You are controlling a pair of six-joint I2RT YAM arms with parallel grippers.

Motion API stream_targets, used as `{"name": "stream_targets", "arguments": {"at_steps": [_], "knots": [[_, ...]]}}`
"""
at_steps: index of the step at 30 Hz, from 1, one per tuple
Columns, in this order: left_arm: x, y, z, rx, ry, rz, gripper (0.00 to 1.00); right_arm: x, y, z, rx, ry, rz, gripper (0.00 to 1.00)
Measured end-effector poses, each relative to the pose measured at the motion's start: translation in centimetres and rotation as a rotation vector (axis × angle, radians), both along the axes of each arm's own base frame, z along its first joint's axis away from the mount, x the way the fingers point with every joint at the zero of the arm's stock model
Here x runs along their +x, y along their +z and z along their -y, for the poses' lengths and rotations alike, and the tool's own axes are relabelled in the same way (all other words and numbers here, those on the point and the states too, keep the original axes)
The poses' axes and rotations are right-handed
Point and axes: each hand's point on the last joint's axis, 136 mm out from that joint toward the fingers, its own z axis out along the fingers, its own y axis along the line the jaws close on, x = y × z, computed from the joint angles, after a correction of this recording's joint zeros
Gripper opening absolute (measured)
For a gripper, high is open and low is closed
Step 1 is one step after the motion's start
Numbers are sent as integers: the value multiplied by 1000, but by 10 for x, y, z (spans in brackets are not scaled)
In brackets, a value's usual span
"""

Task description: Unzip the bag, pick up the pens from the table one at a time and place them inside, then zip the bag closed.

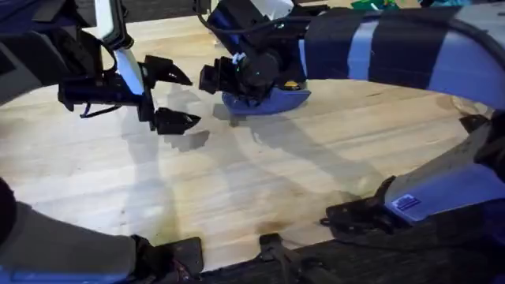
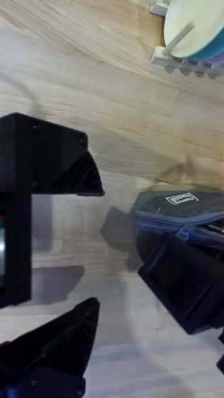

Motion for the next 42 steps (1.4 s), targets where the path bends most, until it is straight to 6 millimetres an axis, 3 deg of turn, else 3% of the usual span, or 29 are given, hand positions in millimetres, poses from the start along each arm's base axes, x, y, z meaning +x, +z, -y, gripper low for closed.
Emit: {"name": "stream_targets", "arguments": {"at_steps": [14,17,18,27,28,31,35,42], "knots": [[0,0,0,0,0,0,993,6,0,11,-51,-41,33,298],[0,0,0,0,0,0,993,6,0,12,-55,-42,34,81],[0,0,0,0,0,0,993,6,0,12,-53,-44,34,49],[0,0,0,0,0,0,993,5,0,9,-45,-37,27,33],[0,0,0,0,0,0,993,-3,2,-3,19,8,-11,32],[0,0,0,0,0,0,993,-6,15,-5,49,19,1,32],[0,0,0,0,0,0,993,-7,34,-2,77,16,33,33],[1,2,3,-11,-6,9,993,-10,41,5,97,10,30,32]]}}
